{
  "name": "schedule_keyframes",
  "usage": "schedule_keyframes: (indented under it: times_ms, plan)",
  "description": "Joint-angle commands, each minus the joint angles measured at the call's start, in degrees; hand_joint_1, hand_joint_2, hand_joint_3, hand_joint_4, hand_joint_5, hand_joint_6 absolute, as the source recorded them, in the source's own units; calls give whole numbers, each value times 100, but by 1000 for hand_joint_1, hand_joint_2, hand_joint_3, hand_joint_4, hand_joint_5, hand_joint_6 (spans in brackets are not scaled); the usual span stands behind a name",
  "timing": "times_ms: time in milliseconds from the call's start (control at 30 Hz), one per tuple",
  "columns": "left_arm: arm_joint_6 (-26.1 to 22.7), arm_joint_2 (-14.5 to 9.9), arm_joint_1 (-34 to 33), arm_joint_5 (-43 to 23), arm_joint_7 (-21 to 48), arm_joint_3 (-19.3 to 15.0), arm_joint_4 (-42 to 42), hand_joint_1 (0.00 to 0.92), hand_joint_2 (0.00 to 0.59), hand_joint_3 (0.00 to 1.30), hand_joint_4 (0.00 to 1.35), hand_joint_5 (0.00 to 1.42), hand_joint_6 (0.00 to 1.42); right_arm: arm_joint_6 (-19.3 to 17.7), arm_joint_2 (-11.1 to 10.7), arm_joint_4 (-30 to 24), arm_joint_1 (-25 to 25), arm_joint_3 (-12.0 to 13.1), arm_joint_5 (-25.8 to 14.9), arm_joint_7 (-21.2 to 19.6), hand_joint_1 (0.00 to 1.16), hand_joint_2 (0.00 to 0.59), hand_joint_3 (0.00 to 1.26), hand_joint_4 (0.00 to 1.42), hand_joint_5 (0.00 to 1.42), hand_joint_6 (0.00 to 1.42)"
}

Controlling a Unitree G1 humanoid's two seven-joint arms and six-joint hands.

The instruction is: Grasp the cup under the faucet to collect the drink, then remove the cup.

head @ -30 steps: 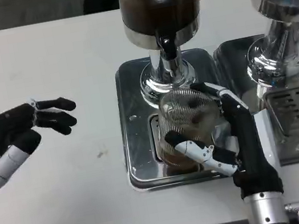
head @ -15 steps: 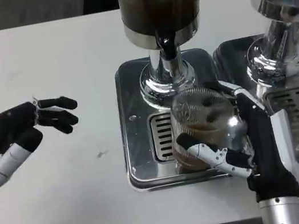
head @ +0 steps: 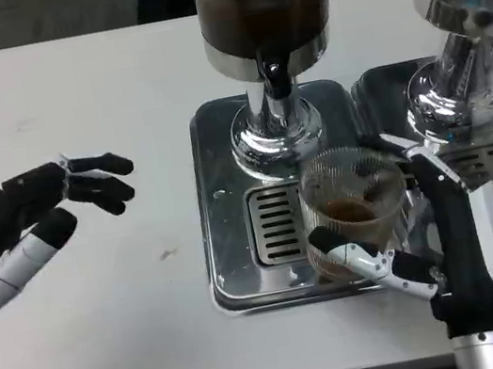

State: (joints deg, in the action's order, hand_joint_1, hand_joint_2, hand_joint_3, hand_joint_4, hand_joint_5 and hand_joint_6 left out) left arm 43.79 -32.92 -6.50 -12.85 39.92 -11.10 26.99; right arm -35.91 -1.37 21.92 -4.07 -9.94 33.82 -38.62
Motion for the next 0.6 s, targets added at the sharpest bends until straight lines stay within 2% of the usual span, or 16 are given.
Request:
schedule_keyframes:
  times_ms: [33, 400, 600]
  plan:
    - [156, 35, 10, 97, -9, 94, -71, 0, 81, 420, 472, 502, 316, -5, -58, -443, -140, 67, 28, -78, 947, 119, 648, 842, 1051, 1385]
    - [281, 87, 105, 187, -55, 179, -227, 0, 80, 415, 450, 473, 305, 123, -186, -995, -488, 138, -12, 71, 965, 112, 676, 853, 1052, 1402]
    - [381, 97, 275, 265, -107, 188, -559, 0, 80, 411, 431, 444, 298, 134, -253, -1400, -739, 224, -127, 285, 965, 108, 678, 853, 1052, 1403]
